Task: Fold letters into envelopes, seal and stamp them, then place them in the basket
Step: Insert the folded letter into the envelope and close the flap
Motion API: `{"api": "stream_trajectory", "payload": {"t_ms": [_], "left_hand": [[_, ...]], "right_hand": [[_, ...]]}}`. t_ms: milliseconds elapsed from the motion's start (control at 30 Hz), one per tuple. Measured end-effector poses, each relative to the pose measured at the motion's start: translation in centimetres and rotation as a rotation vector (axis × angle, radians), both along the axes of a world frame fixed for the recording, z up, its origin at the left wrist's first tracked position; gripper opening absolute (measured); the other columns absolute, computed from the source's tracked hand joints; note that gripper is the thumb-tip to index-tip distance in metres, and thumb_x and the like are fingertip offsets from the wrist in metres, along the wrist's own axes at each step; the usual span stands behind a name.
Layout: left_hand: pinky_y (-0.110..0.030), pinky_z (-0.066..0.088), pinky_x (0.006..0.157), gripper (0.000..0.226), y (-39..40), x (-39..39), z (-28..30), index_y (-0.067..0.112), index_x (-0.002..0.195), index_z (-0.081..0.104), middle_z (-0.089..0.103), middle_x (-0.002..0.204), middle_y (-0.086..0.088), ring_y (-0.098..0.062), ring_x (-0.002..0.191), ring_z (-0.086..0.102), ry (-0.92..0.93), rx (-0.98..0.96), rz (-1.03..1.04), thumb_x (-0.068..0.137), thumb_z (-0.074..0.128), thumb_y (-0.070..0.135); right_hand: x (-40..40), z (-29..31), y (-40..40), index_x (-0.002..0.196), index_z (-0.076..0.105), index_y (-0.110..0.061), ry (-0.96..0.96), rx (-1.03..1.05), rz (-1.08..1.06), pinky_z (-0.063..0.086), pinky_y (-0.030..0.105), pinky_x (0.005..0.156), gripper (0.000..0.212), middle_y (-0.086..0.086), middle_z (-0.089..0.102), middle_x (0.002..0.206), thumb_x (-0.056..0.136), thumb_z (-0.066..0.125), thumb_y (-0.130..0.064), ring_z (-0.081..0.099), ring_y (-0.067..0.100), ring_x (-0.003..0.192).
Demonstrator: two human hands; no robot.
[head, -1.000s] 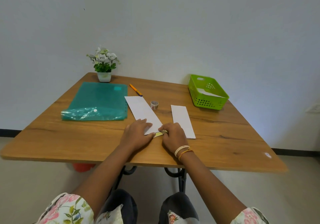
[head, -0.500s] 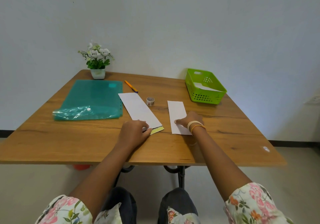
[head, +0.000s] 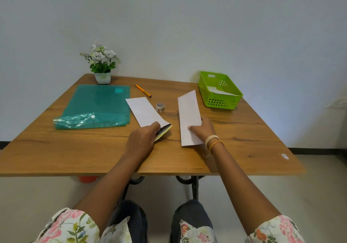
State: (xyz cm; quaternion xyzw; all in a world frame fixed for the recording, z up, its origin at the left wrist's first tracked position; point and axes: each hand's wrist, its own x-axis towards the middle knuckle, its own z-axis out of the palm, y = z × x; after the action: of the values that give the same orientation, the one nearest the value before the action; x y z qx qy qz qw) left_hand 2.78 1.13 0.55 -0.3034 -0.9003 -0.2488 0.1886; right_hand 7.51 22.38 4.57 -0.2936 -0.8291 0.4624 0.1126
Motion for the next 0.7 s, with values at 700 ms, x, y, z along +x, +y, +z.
{"api": "stream_trajectory", "payload": {"t_ms": [700], "left_hand": [[-0.039,0.052,0.088,0.03,0.5,-0.9,-0.2,0.023,0.119,0.068,0.07,0.115,0.001,-0.018,0.106,0.062,-0.168,0.094,0.012,0.09,0.061,0.018]], "right_hand": [[6.0,5.6,-1.9,0.145,0.037,-0.017,-0.358,-0.079,0.401,0.053,0.031,0.08,0.073,0.006,0.05,0.116,0.081,0.072,-0.01,0.058,0.027,0.108]]}}
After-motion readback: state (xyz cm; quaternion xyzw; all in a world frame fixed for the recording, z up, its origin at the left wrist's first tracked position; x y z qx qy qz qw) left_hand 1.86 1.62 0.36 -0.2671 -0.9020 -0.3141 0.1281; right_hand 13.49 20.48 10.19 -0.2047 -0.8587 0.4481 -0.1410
